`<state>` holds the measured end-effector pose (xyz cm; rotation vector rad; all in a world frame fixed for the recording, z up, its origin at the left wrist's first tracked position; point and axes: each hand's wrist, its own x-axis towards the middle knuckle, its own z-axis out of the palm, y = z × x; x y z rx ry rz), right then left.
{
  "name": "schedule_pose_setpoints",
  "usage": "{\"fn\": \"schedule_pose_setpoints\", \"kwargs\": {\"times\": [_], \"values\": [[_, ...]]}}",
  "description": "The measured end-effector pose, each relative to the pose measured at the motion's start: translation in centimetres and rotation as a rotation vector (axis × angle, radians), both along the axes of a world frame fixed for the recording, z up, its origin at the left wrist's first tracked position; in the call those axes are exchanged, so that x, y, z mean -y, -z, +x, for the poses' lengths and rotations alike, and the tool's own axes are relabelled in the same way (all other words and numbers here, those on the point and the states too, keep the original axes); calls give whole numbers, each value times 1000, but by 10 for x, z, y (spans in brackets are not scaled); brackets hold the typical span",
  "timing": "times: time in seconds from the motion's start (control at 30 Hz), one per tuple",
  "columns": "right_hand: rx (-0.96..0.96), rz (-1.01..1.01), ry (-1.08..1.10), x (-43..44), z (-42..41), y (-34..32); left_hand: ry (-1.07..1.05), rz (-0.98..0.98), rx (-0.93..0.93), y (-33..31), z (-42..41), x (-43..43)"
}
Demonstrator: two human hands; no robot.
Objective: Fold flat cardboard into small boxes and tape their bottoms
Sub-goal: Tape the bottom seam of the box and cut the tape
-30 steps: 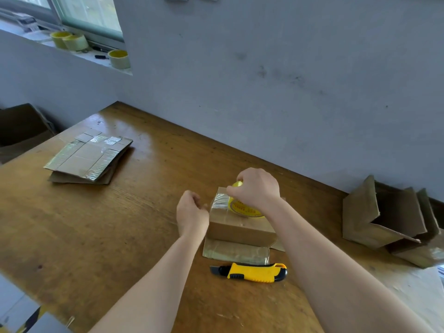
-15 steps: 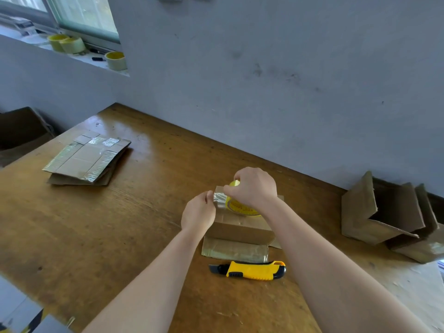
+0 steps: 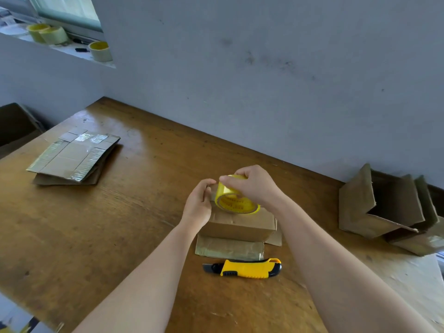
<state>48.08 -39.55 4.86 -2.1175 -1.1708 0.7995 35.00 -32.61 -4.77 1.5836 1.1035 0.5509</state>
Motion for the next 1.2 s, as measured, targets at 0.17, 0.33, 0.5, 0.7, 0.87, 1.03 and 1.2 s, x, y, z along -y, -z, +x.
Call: {"fn": "schedule_pose_setpoints", "kwargs": {"times": [0.17, 0.33, 0.5, 0.7, 0.87, 1.03, 1.2], "values": [[-153, 4, -38, 11, 12, -2, -4, 80, -48, 3, 2, -2], [51, 5, -82, 18, 24, -11, 3, 145, -107, 1, 0, -3], [189, -43, -160, 27, 38, -20, 16, 152, -115, 2, 1, -3], [434, -97, -46, 36, 41, -17, -2, 146, -128, -5, 3, 0], [591, -200, -51, 39, 47, -18, 3, 162, -138, -6, 3, 1], [518, -192, -112, 47, 57, -20, -10, 155, -142, -5, 5, 0], [597, -208, -51, 50, 58, -14, -27, 143, -150, -4, 3, 0]]}}
